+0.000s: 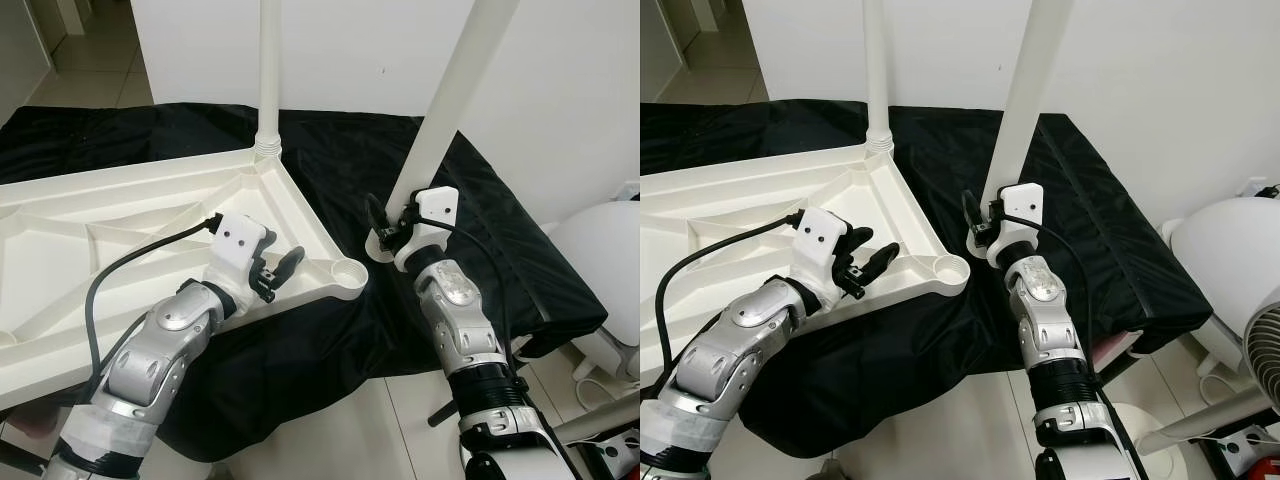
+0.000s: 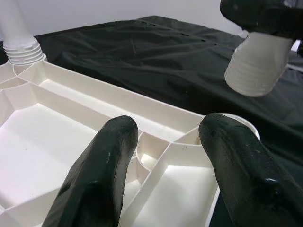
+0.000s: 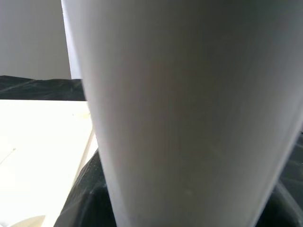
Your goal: Building children table
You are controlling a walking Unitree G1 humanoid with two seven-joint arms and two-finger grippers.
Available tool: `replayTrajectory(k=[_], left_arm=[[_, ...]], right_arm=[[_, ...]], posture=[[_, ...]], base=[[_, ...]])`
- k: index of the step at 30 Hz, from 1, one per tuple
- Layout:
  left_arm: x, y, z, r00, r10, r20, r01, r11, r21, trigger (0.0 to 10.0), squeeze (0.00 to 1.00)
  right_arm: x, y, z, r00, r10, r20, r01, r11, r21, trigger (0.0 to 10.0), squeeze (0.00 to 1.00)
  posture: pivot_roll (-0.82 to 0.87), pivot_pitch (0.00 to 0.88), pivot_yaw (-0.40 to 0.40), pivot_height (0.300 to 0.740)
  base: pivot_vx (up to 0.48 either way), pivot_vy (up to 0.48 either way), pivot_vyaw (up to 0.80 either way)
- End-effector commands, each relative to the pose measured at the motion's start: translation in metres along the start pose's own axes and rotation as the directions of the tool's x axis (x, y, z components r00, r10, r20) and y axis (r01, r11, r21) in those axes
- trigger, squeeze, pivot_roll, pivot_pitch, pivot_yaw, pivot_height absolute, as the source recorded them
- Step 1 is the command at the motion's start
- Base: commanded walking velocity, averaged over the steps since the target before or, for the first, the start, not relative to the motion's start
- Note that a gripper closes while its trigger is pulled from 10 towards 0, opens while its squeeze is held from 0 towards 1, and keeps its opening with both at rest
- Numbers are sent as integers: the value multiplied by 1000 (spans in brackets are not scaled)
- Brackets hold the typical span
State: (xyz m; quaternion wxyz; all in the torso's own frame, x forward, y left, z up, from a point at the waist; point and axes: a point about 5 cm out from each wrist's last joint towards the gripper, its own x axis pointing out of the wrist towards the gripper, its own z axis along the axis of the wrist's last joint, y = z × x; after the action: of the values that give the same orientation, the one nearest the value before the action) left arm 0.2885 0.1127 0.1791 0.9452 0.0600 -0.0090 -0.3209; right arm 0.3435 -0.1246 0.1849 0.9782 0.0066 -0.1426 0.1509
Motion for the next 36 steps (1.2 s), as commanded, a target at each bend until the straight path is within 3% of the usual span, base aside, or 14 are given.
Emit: replayTrajectory(k=[1,11,16,22,36], left_arm=[[-1,-14,1,978,-208,6,208,978,5,10000,0],[-2,-16,1,974,-225,0,225,974,-8,10000,0],[-5,-21,1,959,-283,4,283,959,-30,10000,0],[-4,-17,-1,966,-258,-4,257,966,-35,10000,0],[-5,-11,2,971,-239,-6,238,970,-46,10000,0]], right_arm=[[0,-3,3,1000,-4,23,4,1000,-3,10000,0],[-2,-5,4,999,-13,36,13,1000,7,10000,0],[-6,-7,5,997,-15,79,10,997,71,10000,0],[-10,-7,9,990,-20,137,1,990,140,10000,0],[-11,-8,9,989,-19,149,0,992,129,10000,0]], posture=[[226,36,-60,740],[224,36,-54,740],[220,38,-47,740],[220,43,-41,740],[220,50,-31,740]], base=[[0,0,0],[0,0,0],[0,0,0],[0,0,0],[0,0,0]])
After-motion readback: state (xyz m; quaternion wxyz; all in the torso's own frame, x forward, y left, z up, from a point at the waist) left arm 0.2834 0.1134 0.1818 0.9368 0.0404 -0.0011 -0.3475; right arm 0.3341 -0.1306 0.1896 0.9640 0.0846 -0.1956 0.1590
